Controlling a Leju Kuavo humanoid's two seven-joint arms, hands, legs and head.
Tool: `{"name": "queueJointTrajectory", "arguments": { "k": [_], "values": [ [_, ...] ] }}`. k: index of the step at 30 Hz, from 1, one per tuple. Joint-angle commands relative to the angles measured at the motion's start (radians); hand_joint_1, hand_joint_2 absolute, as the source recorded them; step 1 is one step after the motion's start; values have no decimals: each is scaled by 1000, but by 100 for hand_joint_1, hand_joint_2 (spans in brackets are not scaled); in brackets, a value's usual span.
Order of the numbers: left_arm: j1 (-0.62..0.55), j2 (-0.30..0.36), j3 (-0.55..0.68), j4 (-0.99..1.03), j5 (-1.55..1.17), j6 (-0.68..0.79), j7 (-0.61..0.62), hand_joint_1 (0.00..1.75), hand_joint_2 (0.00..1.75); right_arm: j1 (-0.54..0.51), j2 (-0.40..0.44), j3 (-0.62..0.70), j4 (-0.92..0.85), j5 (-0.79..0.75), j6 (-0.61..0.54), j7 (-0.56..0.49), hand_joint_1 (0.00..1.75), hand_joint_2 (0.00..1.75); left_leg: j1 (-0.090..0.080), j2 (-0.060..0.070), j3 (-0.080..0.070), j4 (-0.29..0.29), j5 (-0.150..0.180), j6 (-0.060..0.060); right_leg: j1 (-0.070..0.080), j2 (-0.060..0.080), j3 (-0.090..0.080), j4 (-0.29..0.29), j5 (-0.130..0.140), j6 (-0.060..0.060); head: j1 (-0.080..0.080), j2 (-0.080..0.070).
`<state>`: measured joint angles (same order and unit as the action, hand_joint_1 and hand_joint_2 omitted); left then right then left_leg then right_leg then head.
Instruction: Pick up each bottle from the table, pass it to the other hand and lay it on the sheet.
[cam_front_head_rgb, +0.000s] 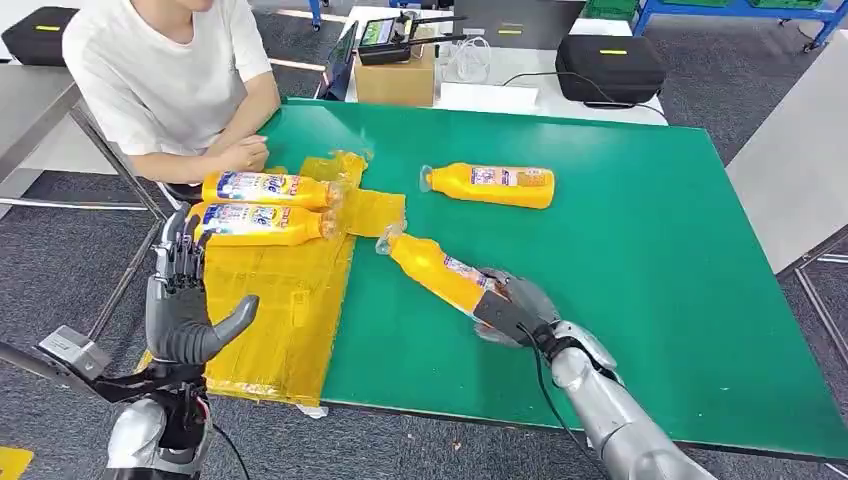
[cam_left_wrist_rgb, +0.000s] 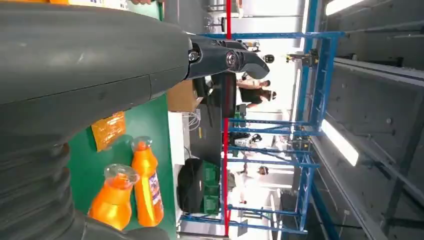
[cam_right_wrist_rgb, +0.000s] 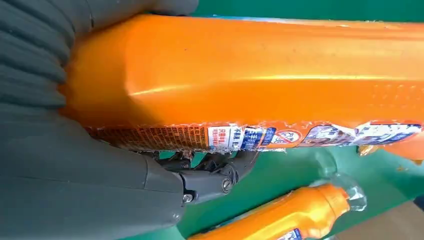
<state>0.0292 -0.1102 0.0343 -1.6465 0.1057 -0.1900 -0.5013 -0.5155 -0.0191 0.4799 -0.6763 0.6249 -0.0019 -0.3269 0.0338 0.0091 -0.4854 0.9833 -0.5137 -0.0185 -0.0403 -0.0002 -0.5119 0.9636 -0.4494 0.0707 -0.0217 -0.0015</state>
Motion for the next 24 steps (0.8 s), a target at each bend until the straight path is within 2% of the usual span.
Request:
{"name": "queueJointTrajectory", "arguments": {
  "k": [1,4,6,8,11,15,19,20,24],
  "values": [
    [-36,1,18,75,7,-3,3,0,175,-4,11,-49,-28,-29,-5,-21,175,175,0,-1,0,-1,0,2,0,-1,0,-1,0,-4,0,0],
    [-40,-6,-4,96,-1,-4,10,0,175,67,32,-113,-195,-96,-54,-89,175,175,0,-1,-1,-2,0,3,1,-1,0,-2,0,-5,0,0],
    [-65,-42,-15,125,1,32,-3,0,175,138,64,-164,-367,-155,-91,-138,175,175,0,-2,-1,-3,0,3,1,-2,0,-3,0,-6,0,0],
    [-93,-64,-45,151,21,62,-6,0,175,182,88,-180,-469,-173,-129,-143,175,175,0,-3,-3,-2,0,3,1,-3,-2,-1,-1,-6,0,0],
    [-108,-52,-142,162,-20,86,-38,0,175,254,92,-159,-596,-176,-194,-205,175,175,1,-6,-4,-2,0,4,2,-6,-2,-2,-1,-6,0,0],
    [-75,-39,-206,147,28,39,-17,0,175,307,86,-113,-688,-185,-231,-268,175,175,-1,-3,-6,-1,0,2,0,-3,-5,-1,-1,-2,0,0],
    [-22,-39,-257,174,55,-2,-1,0,175,353,89,-77,-684,-167,-297,-306,175,175,0,-2,-3,-4,0,3,1,-2,-2,-3,-1,-5,0,0],
    [-28,-35,-274,158,37,0,-26,0,175,363,103,-82,-699,-195,-319,-347,175,175,-1,-2,-4,-3,0,2,0,-2,-3,-3,-1,-4,0,0],
    [-11,-37,-307,159,94,-27,55,0,175,408,125,-49,-687,-189,-285,-294,175,175,0,-2,-4,-2,-1,3,1,-2,-4,-2,-1,-5,0,0]
  ]
}}
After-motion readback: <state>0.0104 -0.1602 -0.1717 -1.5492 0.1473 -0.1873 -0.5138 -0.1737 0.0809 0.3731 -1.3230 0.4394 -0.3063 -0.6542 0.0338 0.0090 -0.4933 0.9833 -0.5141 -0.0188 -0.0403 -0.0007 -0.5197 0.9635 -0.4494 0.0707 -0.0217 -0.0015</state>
